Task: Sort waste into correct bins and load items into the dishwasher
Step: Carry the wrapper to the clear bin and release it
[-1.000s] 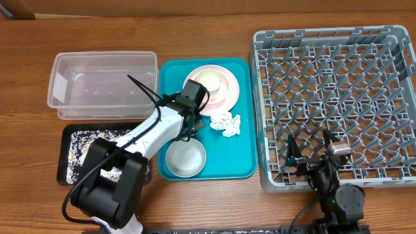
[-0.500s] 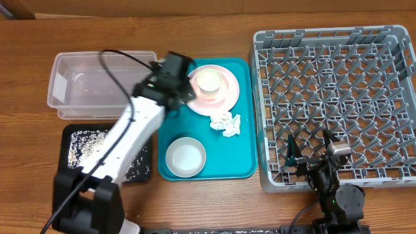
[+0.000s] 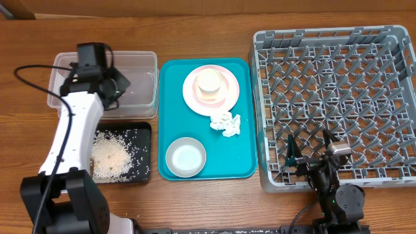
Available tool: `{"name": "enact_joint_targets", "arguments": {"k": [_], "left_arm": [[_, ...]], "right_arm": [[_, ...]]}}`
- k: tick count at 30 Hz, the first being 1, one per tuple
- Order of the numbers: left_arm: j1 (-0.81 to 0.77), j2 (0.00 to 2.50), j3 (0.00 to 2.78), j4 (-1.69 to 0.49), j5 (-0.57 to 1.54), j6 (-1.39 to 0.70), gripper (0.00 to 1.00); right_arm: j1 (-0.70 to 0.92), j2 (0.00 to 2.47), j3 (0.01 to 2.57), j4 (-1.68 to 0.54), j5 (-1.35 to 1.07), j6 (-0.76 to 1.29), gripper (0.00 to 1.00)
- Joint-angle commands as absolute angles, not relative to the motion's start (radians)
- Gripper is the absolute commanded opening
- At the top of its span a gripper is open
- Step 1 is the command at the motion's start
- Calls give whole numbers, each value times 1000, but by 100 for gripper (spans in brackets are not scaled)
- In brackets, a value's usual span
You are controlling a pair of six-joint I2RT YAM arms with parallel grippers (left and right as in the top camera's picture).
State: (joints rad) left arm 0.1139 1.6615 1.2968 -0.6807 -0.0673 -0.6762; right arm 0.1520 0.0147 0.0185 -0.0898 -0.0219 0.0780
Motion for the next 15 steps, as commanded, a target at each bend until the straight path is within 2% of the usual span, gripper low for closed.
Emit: {"name": "enact_joint_targets", "arguments": {"k": [1, 10, 15], "left_arm": [[150, 1678, 1312, -677, -63, -649, 4], [159, 1779, 1312, -622, -111, -650, 4], [159, 1781, 1312, -606, -112, -650, 10]], "right_arm": [[156, 3, 8, -82, -19, 80, 100], [156, 3, 8, -82, -19, 80, 100], [156, 3, 8, -82, -19, 80, 100]]}}
